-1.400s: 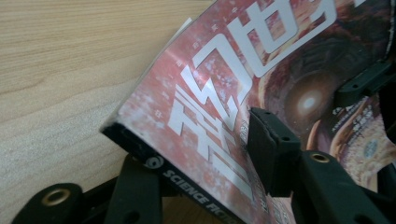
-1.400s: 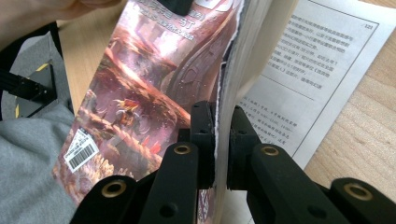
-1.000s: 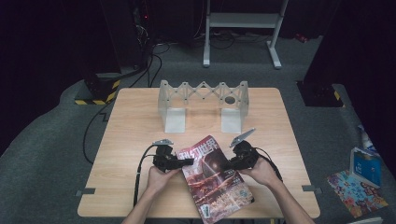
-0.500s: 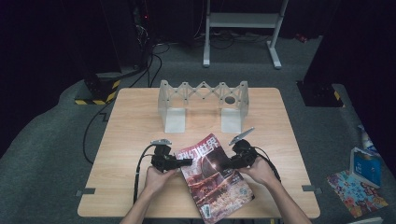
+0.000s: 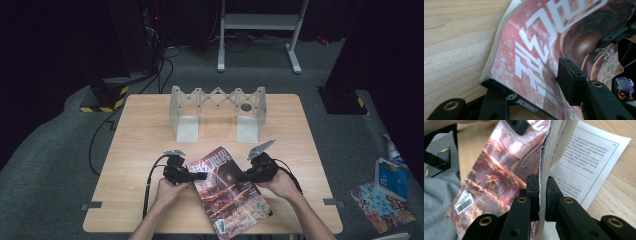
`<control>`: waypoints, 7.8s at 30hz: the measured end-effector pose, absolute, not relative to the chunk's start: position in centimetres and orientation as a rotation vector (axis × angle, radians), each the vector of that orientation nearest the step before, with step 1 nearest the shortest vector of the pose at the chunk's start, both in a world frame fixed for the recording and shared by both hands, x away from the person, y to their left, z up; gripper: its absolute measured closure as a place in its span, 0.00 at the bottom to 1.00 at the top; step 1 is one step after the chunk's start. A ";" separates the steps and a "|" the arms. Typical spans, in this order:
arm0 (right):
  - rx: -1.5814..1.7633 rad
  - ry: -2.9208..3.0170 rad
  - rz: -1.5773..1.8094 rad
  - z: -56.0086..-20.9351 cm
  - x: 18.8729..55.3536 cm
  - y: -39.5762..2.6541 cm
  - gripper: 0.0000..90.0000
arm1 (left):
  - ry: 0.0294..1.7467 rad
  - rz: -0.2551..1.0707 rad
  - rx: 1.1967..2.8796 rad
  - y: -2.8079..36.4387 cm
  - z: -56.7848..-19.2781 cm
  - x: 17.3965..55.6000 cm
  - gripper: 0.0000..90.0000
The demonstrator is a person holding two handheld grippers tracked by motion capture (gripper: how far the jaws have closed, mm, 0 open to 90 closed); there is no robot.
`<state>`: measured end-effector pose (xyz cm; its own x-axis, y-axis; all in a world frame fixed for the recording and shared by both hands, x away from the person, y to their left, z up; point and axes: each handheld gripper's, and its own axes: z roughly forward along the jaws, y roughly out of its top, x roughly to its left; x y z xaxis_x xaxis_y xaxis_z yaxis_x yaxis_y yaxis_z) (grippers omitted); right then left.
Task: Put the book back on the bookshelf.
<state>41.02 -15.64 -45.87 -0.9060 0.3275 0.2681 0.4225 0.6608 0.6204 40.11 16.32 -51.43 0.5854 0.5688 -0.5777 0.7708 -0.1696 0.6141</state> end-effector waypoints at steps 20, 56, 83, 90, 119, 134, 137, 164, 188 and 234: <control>-0.664 -2.703 -1.035 -46.7 41.3 -15.1 0.91 | 1.066 -0.338 1.846 15.6 -51.2 39.9 0.75; -1.022 -2.632 -1.121 -48.4 40.7 -18.4 0.52 | 0.986 -0.293 1.855 15.0 -44.9 38.7 0.93; -1.513 -2.833 -1.165 -51.0 38.0 -23.2 0.51 | 0.883 -0.157 1.872 15.5 -40.2 37.7 0.93; -1.587 -2.867 -1.179 -51.6 37.5 -23.5 0.48 | 0.862 -0.140 1.874 15.3 -39.4 37.5 0.93; -1.559 -2.897 -1.414 -53.4 36.9 -23.4 0.36 | 0.807 -0.011 1.876 15.3 -35.5 36.9 0.93; -1.562 -2.895 -1.416 -53.4 36.9 -23.4 0.36 | 0.830 0.084 1.923 15.4 -33.6 37.2 0.93; -1.561 -2.896 -1.415 -53.4 36.9 -23.4 0.36 | 0.842 0.100 1.921 15.7 -33.3 37.3 0.93; -1.529 -2.899 -1.433 -53.4 36.8 -23.3 0.41 | 0.989 0.301 1.900 18.2 -31.6 39.0 0.93; -1.531 -2.898 -1.433 -53.4 36.8 -23.3 0.40 | 1.079 0.478 1.905 19.8 -31.5 39.8 0.93; -1.528 -2.902 -1.435 -53.4 36.8 -23.4 0.40 | 1.226 0.609 1.750 21.2 -32.2 45.2 0.93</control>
